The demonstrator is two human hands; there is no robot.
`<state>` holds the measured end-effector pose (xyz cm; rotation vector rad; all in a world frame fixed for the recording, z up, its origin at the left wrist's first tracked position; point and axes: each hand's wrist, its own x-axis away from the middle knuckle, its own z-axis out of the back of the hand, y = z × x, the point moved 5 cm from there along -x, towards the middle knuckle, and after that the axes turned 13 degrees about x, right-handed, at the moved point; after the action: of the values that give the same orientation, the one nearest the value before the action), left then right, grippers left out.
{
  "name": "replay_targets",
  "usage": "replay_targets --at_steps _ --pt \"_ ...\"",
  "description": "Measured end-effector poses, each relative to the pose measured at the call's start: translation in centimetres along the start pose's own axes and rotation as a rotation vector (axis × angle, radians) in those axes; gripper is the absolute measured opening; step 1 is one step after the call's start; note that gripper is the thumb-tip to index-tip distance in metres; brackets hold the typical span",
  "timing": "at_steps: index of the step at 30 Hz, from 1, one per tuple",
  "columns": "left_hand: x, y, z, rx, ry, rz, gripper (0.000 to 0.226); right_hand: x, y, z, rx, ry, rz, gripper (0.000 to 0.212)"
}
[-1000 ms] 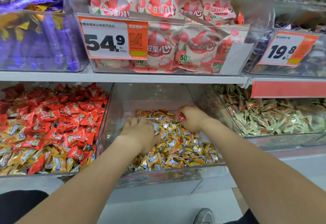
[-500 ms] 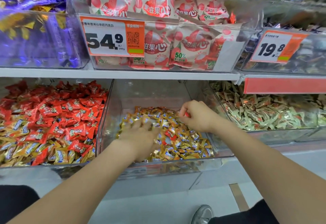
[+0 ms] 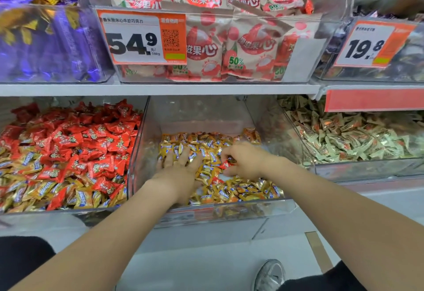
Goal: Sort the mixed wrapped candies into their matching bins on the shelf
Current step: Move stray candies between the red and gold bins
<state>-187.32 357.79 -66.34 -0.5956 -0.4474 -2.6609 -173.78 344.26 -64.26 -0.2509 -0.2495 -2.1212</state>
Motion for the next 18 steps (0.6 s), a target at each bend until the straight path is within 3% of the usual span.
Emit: replay_targets --at_steps 3,5,6,8,10,13,16,18 --pt "0.4 1.0 1.7 -0.300 0.251 -0.039 0.082 0.1 0.8 -0.2 -0.056 0.029 -0.025 0.028" --pt "0.9 2.7 2.9 -0.364 0.416 -0.195 0.072 0.3 1.7 0.0 -0.141 0.047 -0.086 0.027" --pt "0.8 3.6 3.1 -0.299 0.425 -0.317 0.063 0.4 2.0 0.1 -0.186 0.056 -0.119 0.026" --pt "0.4 4.7 2.6 -0.034 0.272 -0.492 0.049 0.7 2.3 0.5 -0.257 0.090 -0.175 0.022" --pt "-0.1 5.2 1.6 0.100 0.082 -0.532 0.044 1.0 2.5 1.2 -0.287 0.156 -0.202 0.027" --pt "-0.6 5.4 1.4 0.042 0.118 -0.502 0.028 1.9 2.4 2.4 -0.280 0.157 -0.183 0.044" --pt "-1.1 5.3 2.1 0.049 0.216 -0.407 0.021 3.2 1.8 2.8 -0.267 -0.063 -0.072 0.056" --pt "-1.1 5.3 2.4 0.034 0.252 -0.360 0.026 4.3 1.1 1.9 -0.388 -0.315 0.034 0.037"
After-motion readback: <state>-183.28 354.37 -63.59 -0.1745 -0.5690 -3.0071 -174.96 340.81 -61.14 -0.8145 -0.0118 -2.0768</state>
